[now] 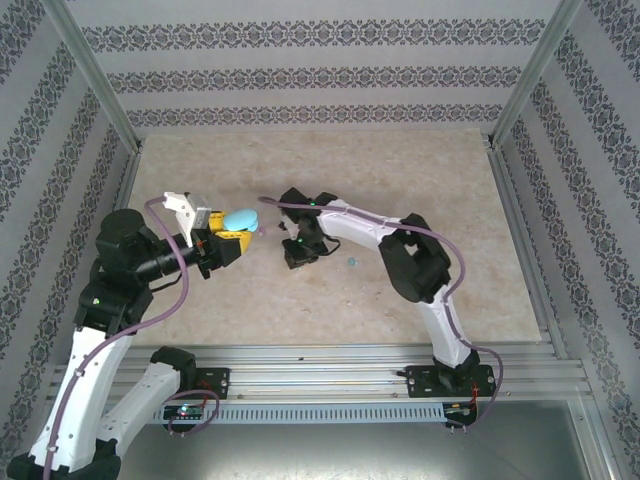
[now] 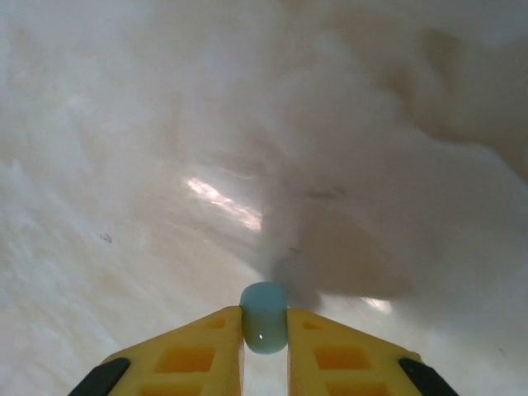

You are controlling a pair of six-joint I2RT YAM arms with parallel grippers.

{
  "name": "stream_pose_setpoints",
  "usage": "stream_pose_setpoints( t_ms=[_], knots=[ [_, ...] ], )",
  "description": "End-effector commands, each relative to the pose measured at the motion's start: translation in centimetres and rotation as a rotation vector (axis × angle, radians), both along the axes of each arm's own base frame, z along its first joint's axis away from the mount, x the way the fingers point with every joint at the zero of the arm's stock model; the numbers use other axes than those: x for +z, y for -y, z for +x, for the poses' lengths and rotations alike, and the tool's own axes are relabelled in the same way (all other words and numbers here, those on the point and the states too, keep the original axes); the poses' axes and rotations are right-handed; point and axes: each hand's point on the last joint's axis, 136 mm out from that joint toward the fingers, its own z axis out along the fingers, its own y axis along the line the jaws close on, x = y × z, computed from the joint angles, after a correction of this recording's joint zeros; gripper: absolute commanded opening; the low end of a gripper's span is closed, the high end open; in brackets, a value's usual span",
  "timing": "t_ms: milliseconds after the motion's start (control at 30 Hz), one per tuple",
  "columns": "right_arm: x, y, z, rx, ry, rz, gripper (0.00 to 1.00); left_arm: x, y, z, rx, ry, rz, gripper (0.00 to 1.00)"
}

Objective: Insert wireless bluetooth earbuds into charging case

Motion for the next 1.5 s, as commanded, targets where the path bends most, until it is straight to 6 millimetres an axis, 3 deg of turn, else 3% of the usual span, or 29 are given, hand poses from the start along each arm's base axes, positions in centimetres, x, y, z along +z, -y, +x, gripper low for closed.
stream_pose_setpoints(
  t_ms=[0, 133, 300, 500, 633, 833, 1067, 1467],
  knots=[
    [4.6, 0.1, 2.4, -0.203, 0.014, 0.197, 0.18, 0.6, 0.3, 0.8, -0.014, 0.055, -0.037, 0.22],
    [9.5, 2.2, 3.3, -0.284, 0.081, 0.273, 0.18, 0.3, 1.0, 2.2, -0.047, 0.097, -0.075, 0.22],
    [16.2, 4.4, 2.8, -0.346, 0.167, 0.366, 0.20, -0.2, 1.5, 4.5, -0.058, 0.193, -0.102, 0.21],
    [23.1, 5.8, 0.3, -0.371, 0.233, 0.486, 0.21, -0.6, 2.1, 7.3, -0.048, 0.303, -0.093, 0.21],
    [26.7, 5.4, -2.3, -0.324, 0.270, 0.560, 0.21, -0.7, 3.0, 9.1, -0.084, 0.273, -0.101, 0.20],
    [30.1, 3.3, -4.4, -0.242, 0.272, 0.663, 0.21, -1.0, 4.1, 10.0, -0.136, 0.234, -0.124, 0.21],
    [31.4, 1.1, -4.2, -0.171, 0.240, 0.720, 0.21, -1.8, 4.9, 9.4, -0.175, 0.196, -0.116, 0.21],
    [34.0, -0.3, -3.8, -0.112, 0.253, 0.766, 0.21, -3.2, 5.1, 8.1, -0.194, 0.167, -0.051, 0.21]
  ],
)
